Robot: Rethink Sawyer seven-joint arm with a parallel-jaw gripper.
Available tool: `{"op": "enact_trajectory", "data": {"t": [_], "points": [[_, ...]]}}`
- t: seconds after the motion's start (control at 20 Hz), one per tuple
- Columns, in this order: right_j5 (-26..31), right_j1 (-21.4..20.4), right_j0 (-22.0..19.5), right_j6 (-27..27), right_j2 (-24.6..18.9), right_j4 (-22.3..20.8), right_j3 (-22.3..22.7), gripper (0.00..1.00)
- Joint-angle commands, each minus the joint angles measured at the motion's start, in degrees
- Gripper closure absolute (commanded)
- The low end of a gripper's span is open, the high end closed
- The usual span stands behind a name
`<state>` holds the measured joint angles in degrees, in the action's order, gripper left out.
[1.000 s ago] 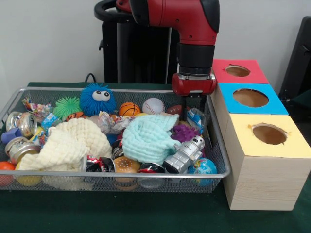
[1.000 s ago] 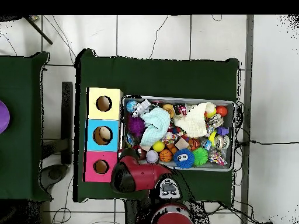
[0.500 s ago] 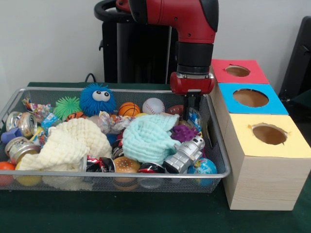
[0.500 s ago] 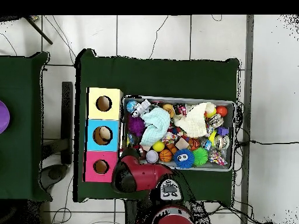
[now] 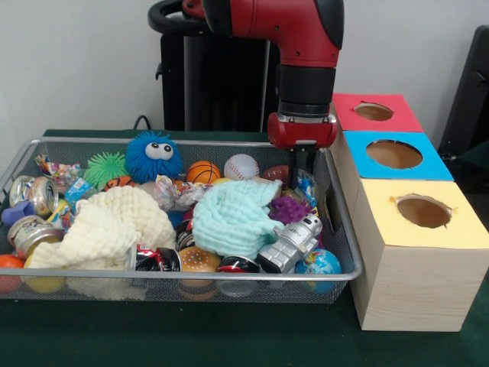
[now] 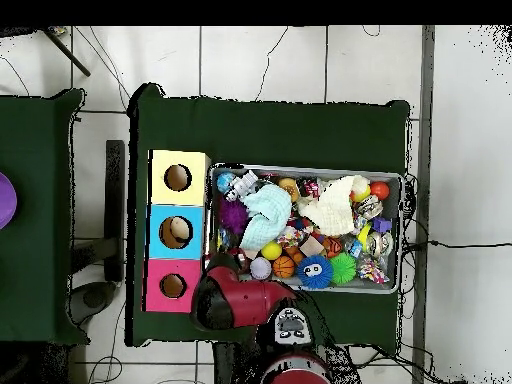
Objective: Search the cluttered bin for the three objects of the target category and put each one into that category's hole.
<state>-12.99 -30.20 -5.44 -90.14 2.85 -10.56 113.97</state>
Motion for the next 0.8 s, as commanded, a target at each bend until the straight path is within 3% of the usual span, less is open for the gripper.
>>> {"op": "enact_trajectory", "data": {"t": [0.05,0.55,0.8], "points": [[3.6,-3.7,-1.4,-8.6,-4.6,-1.0,-0.6,1.00],[10.1,-10.7,-3.1,-8.3,-7.2,-0.2,2.5,1.00],[10.7,-12.5,-3.3,-8.7,-7.1,-0.2,4.0,1.00]]}}
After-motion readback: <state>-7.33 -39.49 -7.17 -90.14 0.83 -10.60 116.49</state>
